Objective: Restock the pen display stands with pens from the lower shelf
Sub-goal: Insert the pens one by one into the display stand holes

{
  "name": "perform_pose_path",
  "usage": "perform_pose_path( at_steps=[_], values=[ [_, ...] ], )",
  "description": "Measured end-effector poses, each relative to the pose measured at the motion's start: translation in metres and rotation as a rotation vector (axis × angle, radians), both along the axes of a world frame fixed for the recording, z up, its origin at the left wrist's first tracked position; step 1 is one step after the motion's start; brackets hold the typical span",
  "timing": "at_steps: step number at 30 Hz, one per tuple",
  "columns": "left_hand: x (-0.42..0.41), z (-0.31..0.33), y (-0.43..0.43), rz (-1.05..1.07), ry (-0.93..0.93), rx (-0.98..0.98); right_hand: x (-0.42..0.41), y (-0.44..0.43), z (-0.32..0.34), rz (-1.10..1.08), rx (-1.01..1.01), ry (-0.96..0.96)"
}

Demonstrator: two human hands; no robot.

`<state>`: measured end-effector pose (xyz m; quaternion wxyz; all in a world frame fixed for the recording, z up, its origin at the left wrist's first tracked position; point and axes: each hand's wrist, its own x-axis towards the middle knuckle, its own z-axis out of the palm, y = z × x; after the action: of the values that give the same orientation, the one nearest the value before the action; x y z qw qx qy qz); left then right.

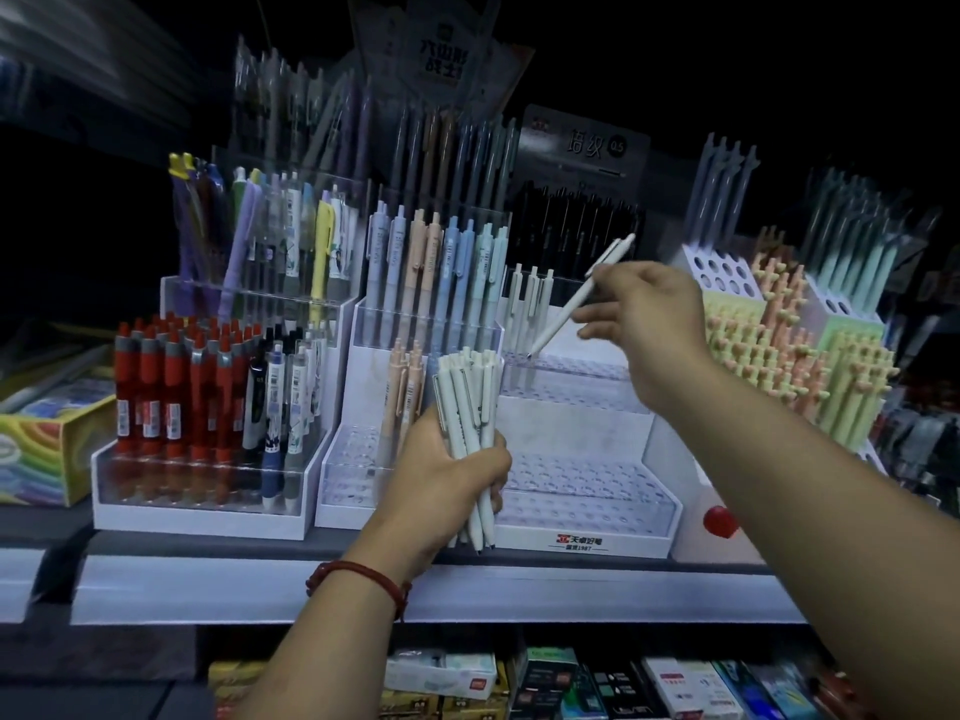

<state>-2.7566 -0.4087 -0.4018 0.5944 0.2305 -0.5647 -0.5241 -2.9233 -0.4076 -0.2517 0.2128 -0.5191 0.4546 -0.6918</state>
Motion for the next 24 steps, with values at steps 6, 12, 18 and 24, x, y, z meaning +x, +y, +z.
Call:
perform_pose_path(
  at_steps=[6, 12, 18, 24],
  values=[
    [0.0, 0.001, 0.001, -0.039, 0.036, 0.003, -0.032, -0.057, -0.013, -0.115, 0.029, 0.008],
    [-0.001, 0.0, -0.001, -0.05, 0.064, 0.002, -0.046, -0.076, -0.034, -0.097, -0.016, -0.04],
    [-0.001, 0.0, -0.001, -0.064, 0.065, -0.009, -0.05, -0.079, -0.039, -0.103, -0.052, 0.02],
    [-0.001, 0.0, 0.001, -0.056, 0.073, -0.004, -0.049, -0.077, -0.038, -0.097, -0.051, 0.013]
  ],
)
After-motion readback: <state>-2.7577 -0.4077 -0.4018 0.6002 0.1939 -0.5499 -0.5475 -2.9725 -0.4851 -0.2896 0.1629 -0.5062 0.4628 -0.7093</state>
